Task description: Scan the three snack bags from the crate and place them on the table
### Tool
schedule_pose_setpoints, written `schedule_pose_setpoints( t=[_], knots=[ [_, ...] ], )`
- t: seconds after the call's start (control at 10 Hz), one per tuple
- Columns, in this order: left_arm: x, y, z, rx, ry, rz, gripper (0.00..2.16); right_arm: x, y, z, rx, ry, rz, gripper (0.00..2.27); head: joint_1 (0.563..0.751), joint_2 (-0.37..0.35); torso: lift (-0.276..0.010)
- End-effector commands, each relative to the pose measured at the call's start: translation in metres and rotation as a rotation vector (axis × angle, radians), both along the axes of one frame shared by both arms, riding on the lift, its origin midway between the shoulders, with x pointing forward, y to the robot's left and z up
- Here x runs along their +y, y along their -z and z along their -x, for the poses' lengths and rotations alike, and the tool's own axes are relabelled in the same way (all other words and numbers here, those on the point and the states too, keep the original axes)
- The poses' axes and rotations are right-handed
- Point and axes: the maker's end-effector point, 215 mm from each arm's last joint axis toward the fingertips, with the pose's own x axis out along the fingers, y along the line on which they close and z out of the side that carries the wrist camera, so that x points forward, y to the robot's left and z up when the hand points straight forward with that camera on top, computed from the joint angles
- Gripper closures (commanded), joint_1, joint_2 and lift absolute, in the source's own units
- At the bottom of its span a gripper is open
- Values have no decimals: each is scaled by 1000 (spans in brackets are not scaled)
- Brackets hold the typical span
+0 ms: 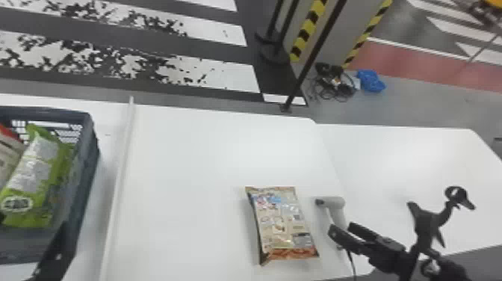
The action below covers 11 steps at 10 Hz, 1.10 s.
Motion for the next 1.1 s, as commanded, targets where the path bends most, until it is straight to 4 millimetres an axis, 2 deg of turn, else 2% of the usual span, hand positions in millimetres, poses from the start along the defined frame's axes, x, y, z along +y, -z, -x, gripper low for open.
schedule_pose_setpoints(
  t=[0.0, 0.2, 0.4, 0.8, 0.9, 1.0],
  knots=[
    [-2, 0, 1, 0, 5, -2, 70, 23, 4, 1, 84, -70, -57, 46, 695, -350, -37],
    [0, 1, 3, 1, 2, -6, 70, 47, 27, -4, 150, -148, -16, 46, 695, -350, -37],
    [1, 3, 5, 4, 0, -7, 70, 60, 46, -9, 169, -183, -5, 46, 695, -350, -37],
    [0, -2, 4, -7, 2, -6, 70, 58, 61, -25, 164, -209, 23, 49, 695, -350, -37],
    [1, -4, 3, -10, 1, -6, 70, 60, 68, -23, 177, -217, 18, 49, 695, -350, -37],
    [0, -5, 3, -12, 2, -6, 70, 67, 74, -20, 188, -237, 16, 147, 695, -350, -37]
  ],
)
